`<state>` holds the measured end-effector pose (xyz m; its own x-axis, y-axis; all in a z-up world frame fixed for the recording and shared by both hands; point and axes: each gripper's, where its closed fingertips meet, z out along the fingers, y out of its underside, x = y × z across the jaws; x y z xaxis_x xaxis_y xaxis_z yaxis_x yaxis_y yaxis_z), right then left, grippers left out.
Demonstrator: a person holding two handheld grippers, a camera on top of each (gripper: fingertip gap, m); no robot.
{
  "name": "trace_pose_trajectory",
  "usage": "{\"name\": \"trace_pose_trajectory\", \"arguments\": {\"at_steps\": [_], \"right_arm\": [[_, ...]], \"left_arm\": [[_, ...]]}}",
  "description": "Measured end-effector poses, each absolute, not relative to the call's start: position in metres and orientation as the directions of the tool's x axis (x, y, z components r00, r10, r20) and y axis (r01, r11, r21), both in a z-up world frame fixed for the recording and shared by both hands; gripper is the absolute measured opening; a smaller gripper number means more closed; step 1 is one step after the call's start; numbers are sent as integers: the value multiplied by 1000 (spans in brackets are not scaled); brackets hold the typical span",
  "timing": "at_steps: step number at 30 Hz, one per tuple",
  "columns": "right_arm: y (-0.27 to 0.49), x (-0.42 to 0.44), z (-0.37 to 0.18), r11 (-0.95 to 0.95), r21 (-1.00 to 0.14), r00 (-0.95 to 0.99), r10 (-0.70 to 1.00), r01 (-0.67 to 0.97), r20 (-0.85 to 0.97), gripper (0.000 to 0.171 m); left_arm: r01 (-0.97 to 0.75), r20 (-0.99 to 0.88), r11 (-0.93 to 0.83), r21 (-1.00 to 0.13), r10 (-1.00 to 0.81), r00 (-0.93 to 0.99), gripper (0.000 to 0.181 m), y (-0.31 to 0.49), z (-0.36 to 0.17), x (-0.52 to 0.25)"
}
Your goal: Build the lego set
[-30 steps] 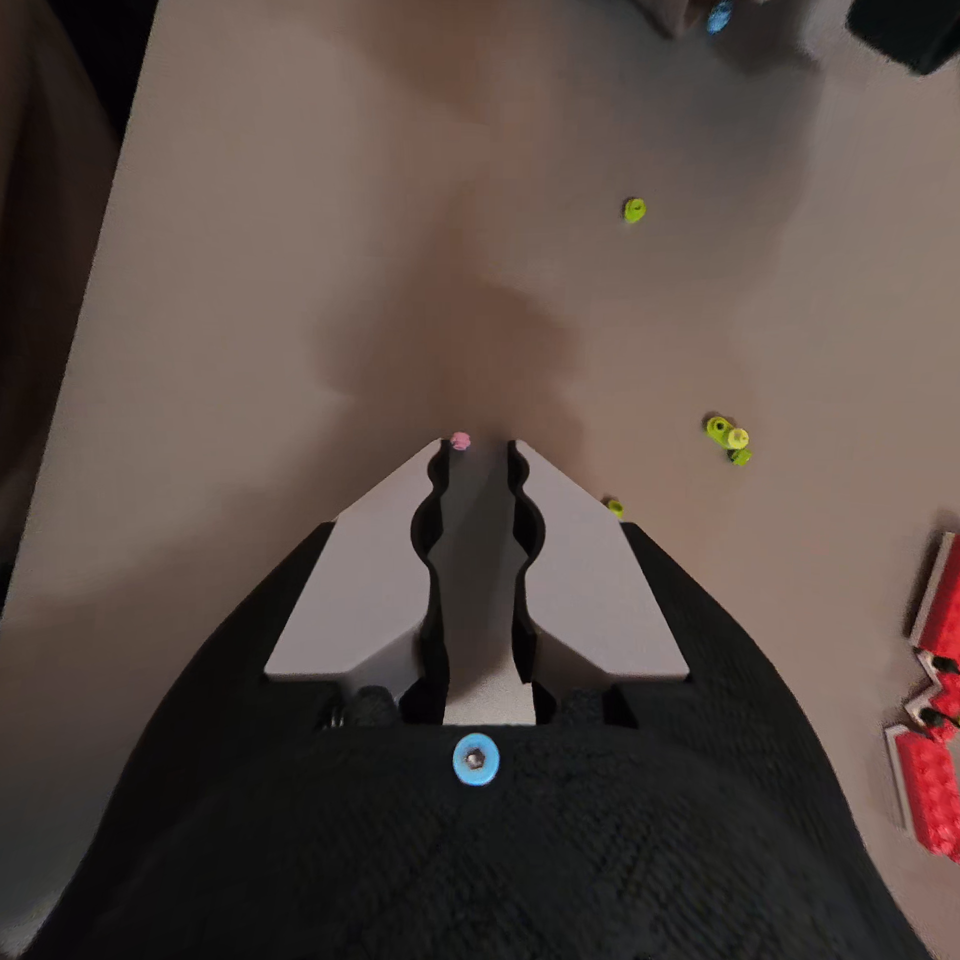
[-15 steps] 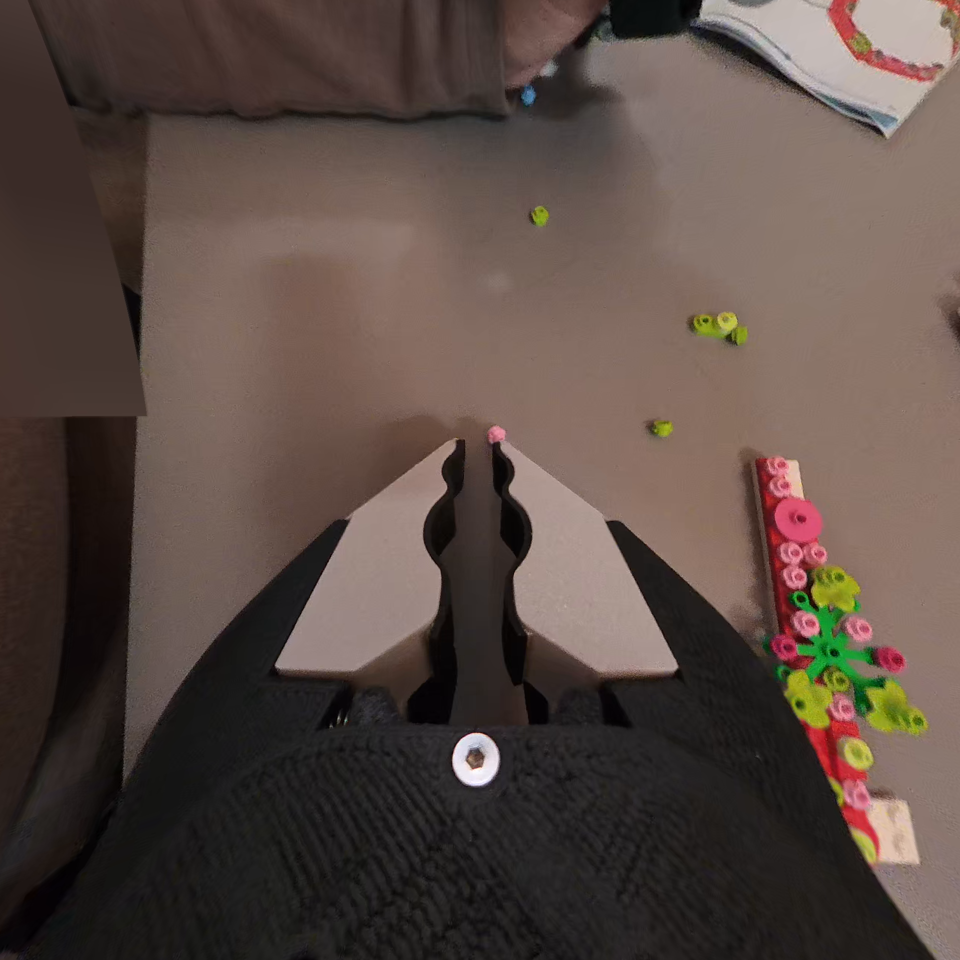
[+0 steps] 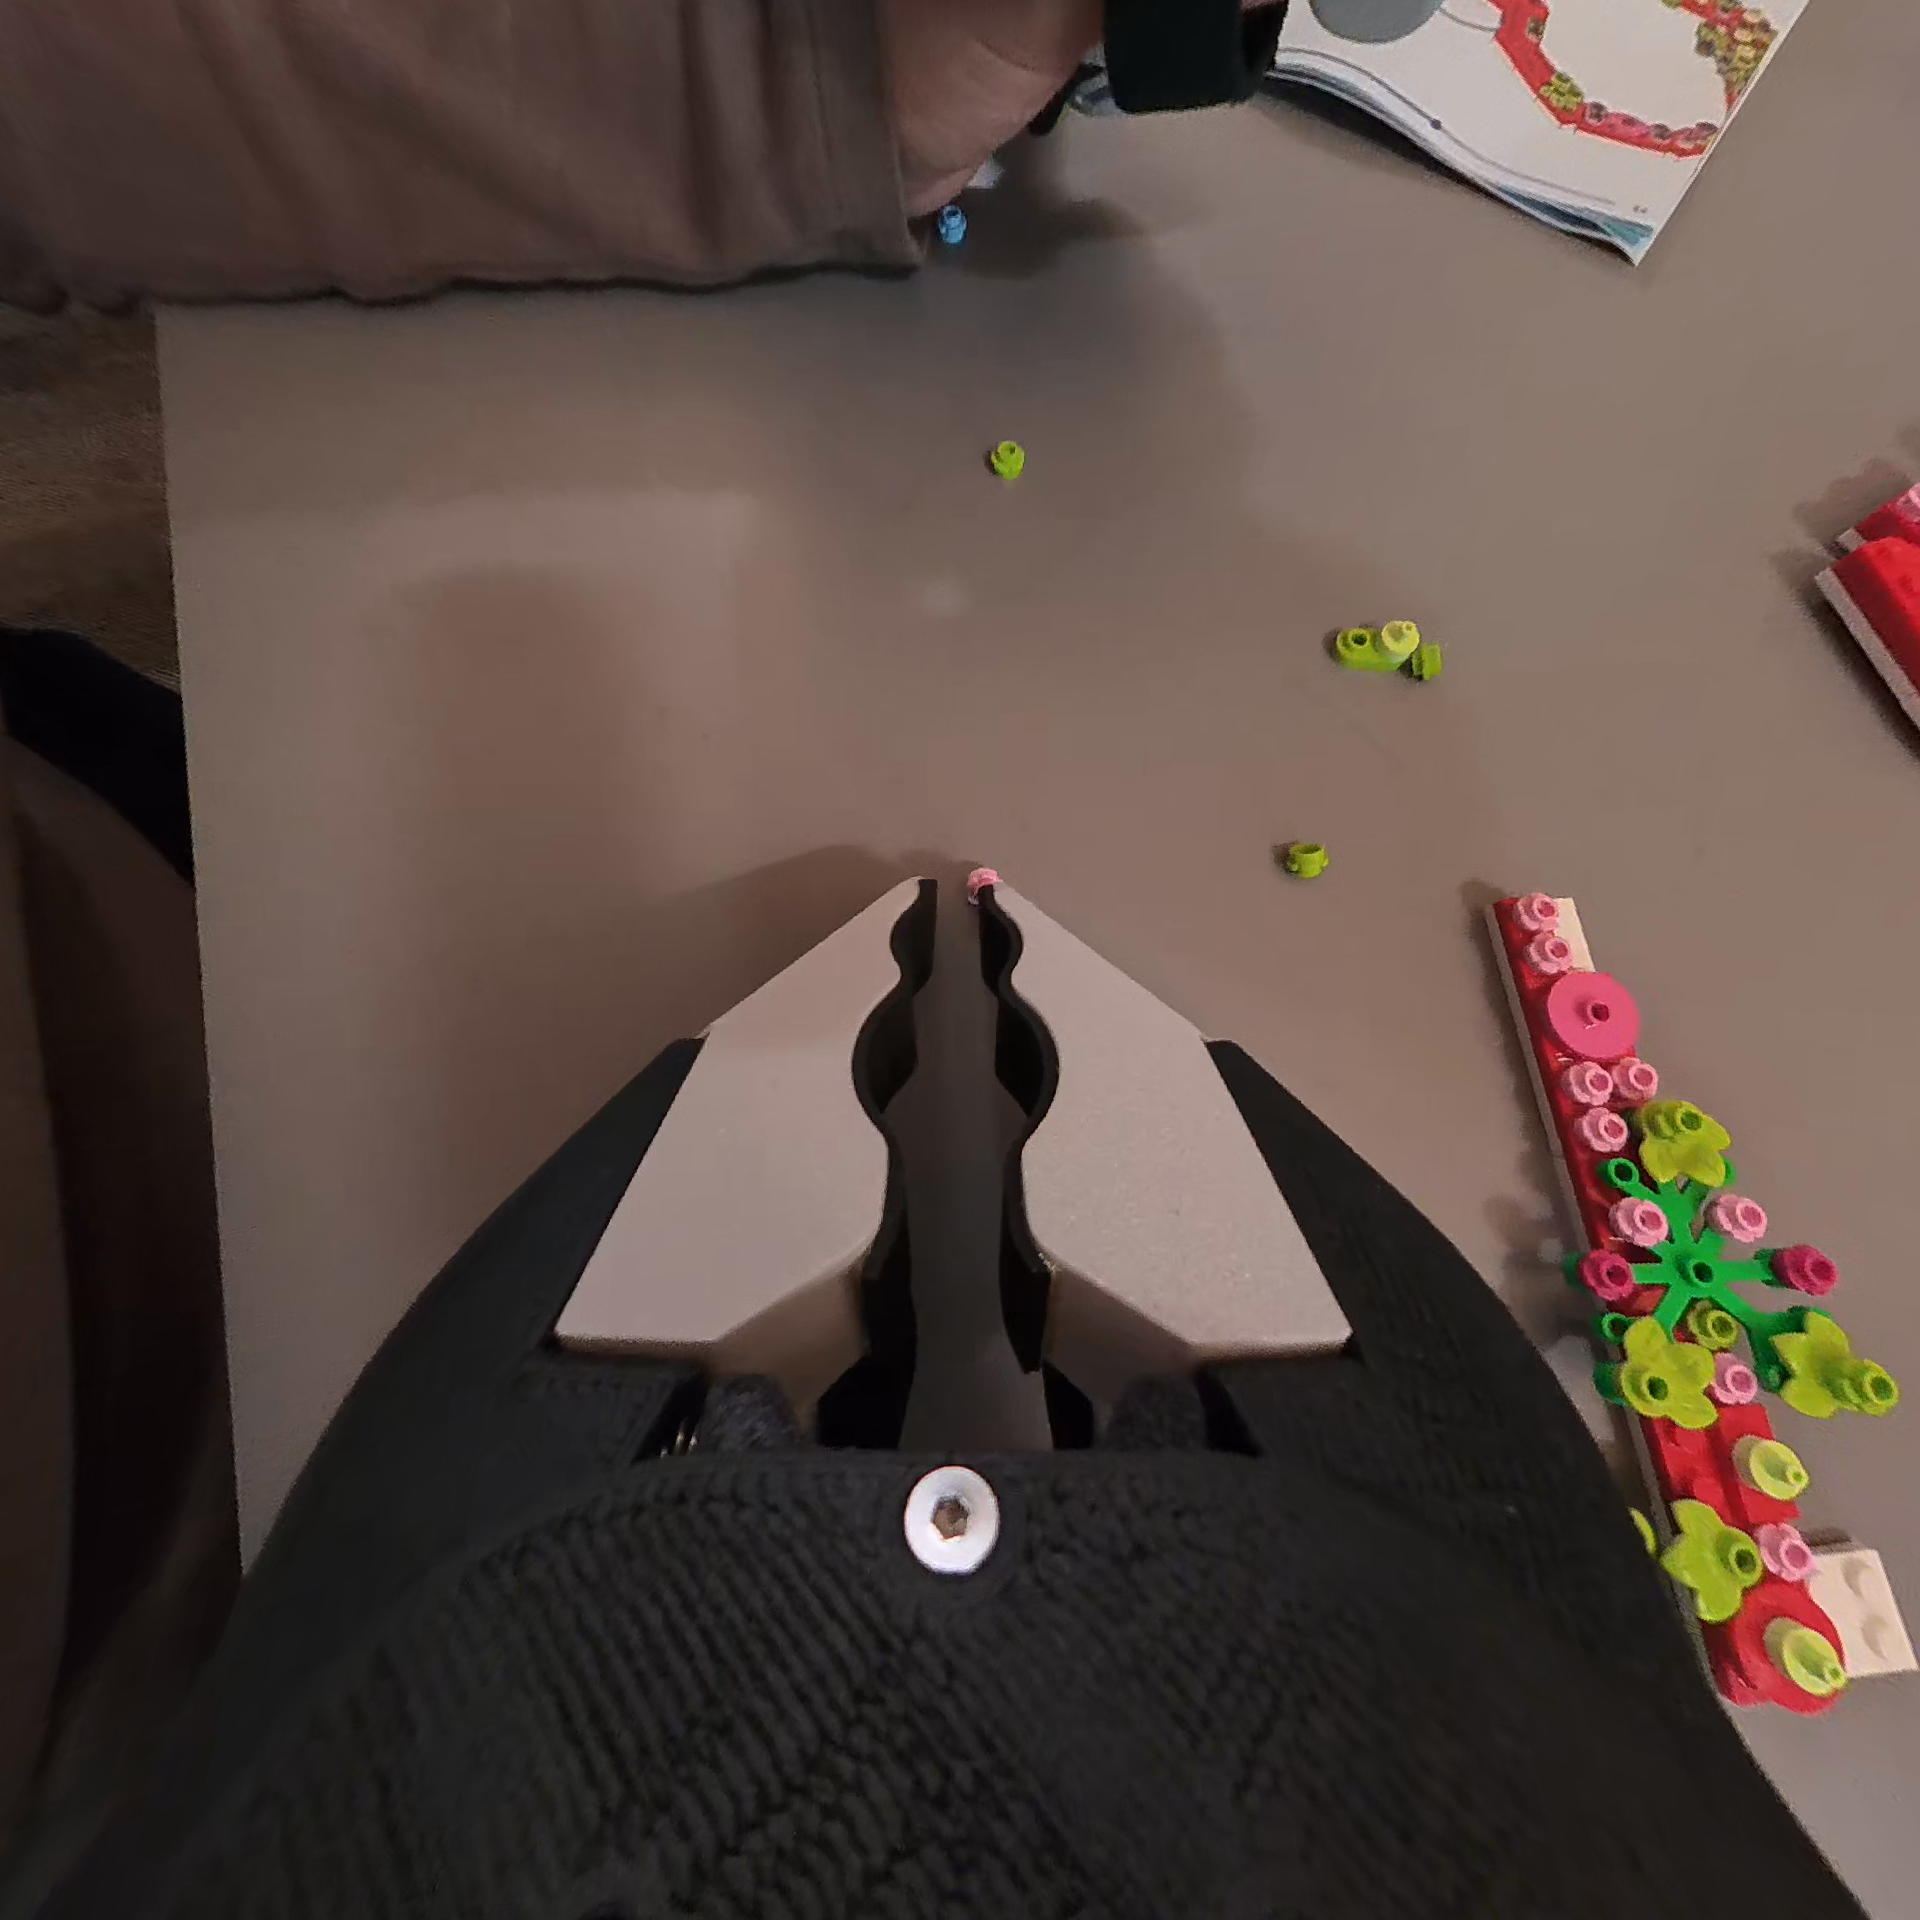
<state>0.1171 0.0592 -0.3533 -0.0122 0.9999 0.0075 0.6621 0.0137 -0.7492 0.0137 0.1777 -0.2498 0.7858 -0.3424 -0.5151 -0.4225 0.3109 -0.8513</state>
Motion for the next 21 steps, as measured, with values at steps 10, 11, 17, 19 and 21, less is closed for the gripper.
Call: {"name": "trace_pose_trajectory", "arguments": {"at_steps": [10,11,17,19,21], "right_arm": [[60,109,-354,96,-729,-37,995,677,97,5],[60,108,-354,105,-726,-41,994,680,104,5],[63,106,-351,102,-746,-30,994,658,110,5],[63,106,-353,99,-743,-30,994,662,106,6],[63,106,-354,106,-743,-33,993,661,112,6]], "left_arm": [[-425,-519,311,-850,-354,778,0,177,-251,16],[-426,-519,311,-850,-357,777,0,177,-251,16],[-430,-524,310,-848,-365,770,0,176,-253,18],[-430,-525,311,-847,-364,770,0,176,-252,18],[-430,-525,312,-847,-363,770,0,176,-252,18]]}}
